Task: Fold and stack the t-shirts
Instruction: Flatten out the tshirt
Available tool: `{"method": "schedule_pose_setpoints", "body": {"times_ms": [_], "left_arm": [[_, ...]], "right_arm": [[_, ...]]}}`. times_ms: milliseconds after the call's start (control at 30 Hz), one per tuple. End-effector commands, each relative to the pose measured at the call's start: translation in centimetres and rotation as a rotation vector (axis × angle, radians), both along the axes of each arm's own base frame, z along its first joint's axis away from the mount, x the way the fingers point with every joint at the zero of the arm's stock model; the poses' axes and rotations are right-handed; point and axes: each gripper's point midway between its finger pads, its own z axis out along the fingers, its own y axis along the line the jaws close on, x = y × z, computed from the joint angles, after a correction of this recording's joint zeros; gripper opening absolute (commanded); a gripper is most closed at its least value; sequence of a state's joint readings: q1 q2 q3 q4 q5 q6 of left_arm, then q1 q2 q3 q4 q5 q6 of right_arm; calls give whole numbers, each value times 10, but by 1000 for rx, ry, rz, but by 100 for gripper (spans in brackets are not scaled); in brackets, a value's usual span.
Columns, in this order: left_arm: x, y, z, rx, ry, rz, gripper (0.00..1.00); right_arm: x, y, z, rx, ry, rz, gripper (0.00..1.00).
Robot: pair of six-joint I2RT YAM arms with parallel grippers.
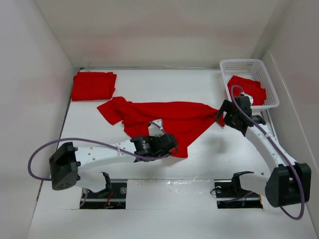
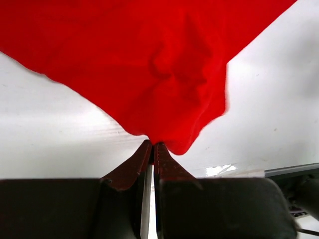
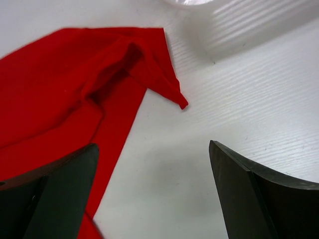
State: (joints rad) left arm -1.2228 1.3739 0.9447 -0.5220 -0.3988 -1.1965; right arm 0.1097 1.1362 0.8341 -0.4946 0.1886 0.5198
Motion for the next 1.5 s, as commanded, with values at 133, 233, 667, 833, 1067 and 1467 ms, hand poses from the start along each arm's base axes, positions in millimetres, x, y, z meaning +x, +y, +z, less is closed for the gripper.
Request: {"method": "schedule_pose_setpoints", "body": {"times_ms": [133, 233, 667, 833, 1067, 1467], "left_arm": [[19, 21, 24, -3, -117, 78, 0], [19, 22, 26, 4, -119, 71, 0], [16, 15, 15, 21, -83, 55, 0], [19, 7, 24, 3, -95, 49, 0], [20, 3, 22, 18, -87, 47, 0], [26, 7, 41, 4, -130, 68, 0]], "right_arm": [[13, 2, -29, -110, 96, 10, 97], [21, -1, -42, -130, 138, -11, 97], [50, 0, -77, -198, 277, -13, 100], [54, 6, -81, -171, 257, 13, 92], [60, 13, -89, -150, 253, 41, 78], [63, 19, -90, -127, 229, 77, 3]]}}
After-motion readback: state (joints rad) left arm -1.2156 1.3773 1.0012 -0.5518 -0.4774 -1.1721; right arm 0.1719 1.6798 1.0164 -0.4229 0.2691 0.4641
